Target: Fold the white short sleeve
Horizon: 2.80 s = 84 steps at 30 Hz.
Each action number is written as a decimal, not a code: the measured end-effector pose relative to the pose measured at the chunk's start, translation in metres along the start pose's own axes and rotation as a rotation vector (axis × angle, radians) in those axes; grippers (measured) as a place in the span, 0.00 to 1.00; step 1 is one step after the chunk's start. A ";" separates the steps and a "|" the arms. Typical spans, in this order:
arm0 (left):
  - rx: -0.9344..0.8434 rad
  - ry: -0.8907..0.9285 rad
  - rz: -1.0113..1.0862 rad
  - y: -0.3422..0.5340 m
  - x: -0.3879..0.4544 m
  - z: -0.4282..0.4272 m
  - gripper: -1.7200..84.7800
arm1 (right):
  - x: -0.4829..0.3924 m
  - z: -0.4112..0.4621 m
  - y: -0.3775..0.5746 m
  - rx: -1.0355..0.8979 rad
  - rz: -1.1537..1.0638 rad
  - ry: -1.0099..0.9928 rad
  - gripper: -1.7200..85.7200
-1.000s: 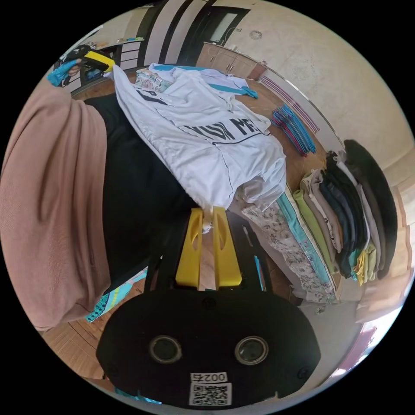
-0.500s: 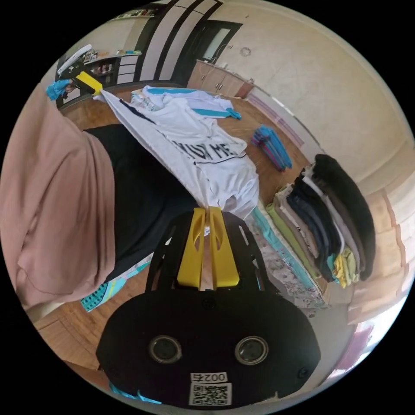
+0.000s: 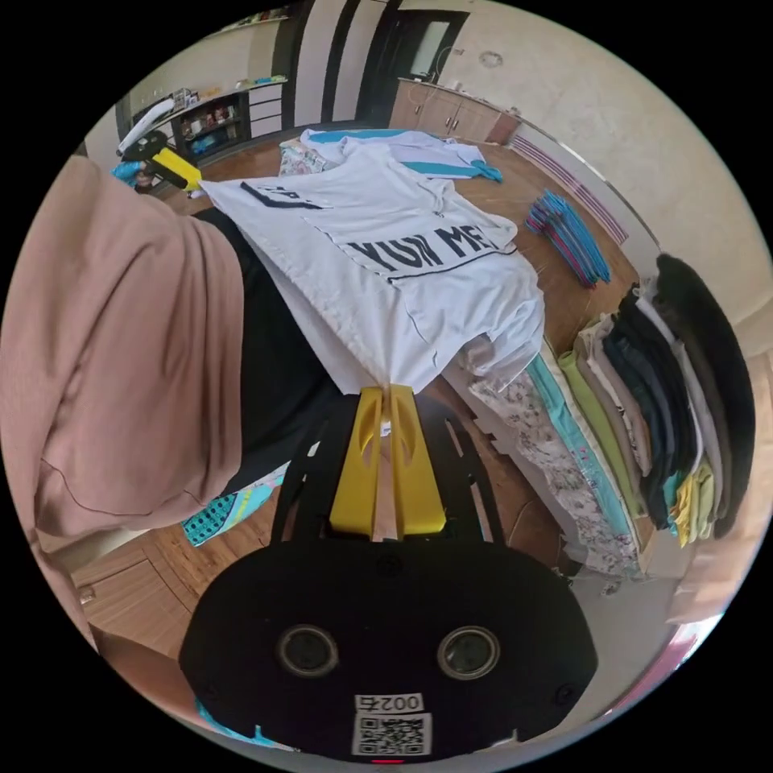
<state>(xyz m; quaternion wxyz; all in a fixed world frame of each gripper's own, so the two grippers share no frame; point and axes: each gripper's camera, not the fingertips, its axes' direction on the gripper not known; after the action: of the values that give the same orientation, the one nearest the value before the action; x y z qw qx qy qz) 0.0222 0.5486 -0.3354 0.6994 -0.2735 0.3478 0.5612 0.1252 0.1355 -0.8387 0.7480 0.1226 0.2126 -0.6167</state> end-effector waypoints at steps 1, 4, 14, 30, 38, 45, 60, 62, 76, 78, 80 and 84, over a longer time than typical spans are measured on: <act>-0.005 -0.004 0.002 0.000 0.002 0.003 0.01 | 0.005 0.006 0.000 -0.015 0.002 -0.032 0.01; -0.019 -0.029 0.013 0.003 0.005 0.003 0.01 | 0.014 0.016 0.001 -0.083 -0.027 -0.084 0.01; 0.216 -0.217 -0.322 -0.020 -0.014 -0.013 0.00 | 0.108 -0.012 0.004 0.064 0.323 -0.070 0.01; 0.193 -0.380 -0.722 -0.188 0.066 0.054 0.01 | 0.131 -0.013 -0.163 0.410 0.780 -0.085 0.01; 0.110 -0.413 -0.679 -0.223 0.123 0.073 0.01 | 0.098 -0.023 -0.222 0.430 0.735 -0.040 0.01; 0.140 -0.311 -0.661 -0.229 0.140 0.084 0.01 | 0.079 -0.018 -0.237 0.402 0.678 0.000 0.01; 0.286 -0.386 -0.514 -0.229 0.168 0.094 0.01 | 0.027 0.012 -0.266 0.313 0.406 -0.019 0.01; 0.281 -0.385 -0.522 -0.231 0.170 0.095 0.01 | 0.025 0.013 -0.267 0.306 0.400 -0.003 0.01; 0.138 -0.247 -0.578 -0.234 0.149 0.107 0.01 | 0.031 0.048 -0.246 0.275 0.483 0.139 0.01; 0.116 -0.282 -0.607 -0.233 0.141 0.106 0.01 | 0.040 0.055 -0.234 0.246 0.482 0.164 0.01; 0.085 -0.301 -0.648 -0.229 0.130 0.104 0.01 | 0.053 0.062 -0.221 0.219 0.492 0.149 0.01; 0.089 -0.288 -0.687 -0.217 0.116 0.098 0.01 | 0.082 0.078 -0.180 0.187 0.485 0.033 0.01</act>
<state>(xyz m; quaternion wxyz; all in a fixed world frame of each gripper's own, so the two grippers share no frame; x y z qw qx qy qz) 0.2662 0.6453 -0.3699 0.9000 -0.2619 0.1580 0.3107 -0.0253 -0.0081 -0.7943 0.8557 0.2487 0.1313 -0.4344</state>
